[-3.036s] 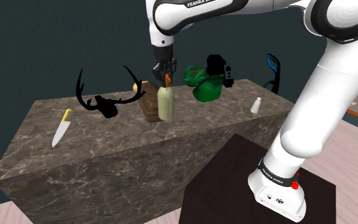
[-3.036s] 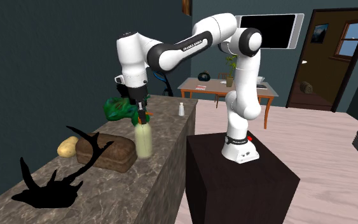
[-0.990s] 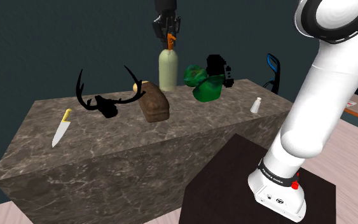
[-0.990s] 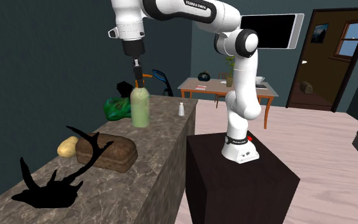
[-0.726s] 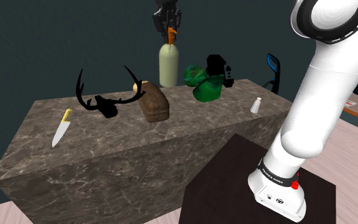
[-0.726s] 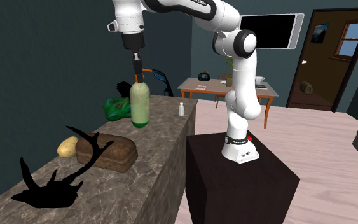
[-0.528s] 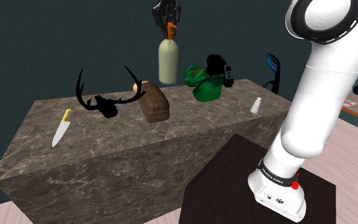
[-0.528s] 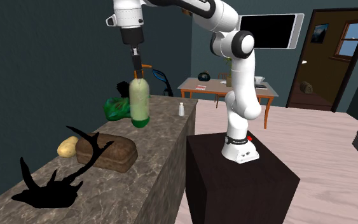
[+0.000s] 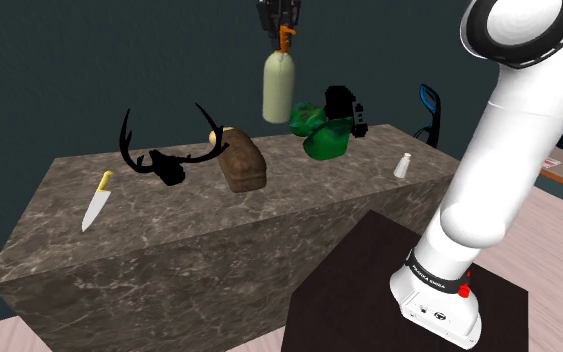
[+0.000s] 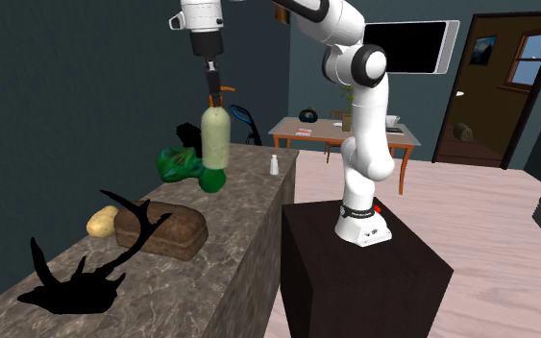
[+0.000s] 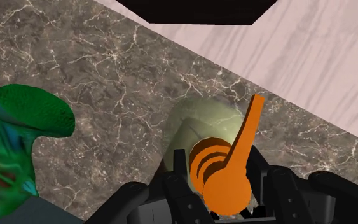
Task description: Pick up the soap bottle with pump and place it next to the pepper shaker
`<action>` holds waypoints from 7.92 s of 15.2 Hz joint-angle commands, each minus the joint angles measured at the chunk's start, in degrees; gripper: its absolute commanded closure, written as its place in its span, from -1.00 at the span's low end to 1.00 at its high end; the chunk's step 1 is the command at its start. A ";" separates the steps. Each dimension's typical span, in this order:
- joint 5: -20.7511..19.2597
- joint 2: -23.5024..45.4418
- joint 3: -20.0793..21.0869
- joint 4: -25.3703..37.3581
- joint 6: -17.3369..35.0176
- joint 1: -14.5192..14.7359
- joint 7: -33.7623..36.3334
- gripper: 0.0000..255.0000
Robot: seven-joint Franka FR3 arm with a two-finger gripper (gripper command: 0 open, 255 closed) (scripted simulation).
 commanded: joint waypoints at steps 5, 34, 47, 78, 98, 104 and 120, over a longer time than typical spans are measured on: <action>1.00 -8.41 -4.62 -10.38 3.24 -4.87 -8.94 1.00; -3.16 -13.22 -31.41 -16.57 11.24 -20.90 -51.83 1.00; -3.22 -13.17 -34.81 -23.85 19.41 -23.21 -56.01 1.00; -5.28 -16.04 -35.66 -50.66 43.23 -23.91 -51.99 1.00; -5.29 -12.21 -36.84 -59.86 56.07 -24.27 -51.04 1.00; -5.29 -12.20 -36.84 -59.85 56.07 -24.27 -51.04 -1.00; -5.56 -15.32 -35.64 -55.49 48.58 -23.79 -50.60 -1.00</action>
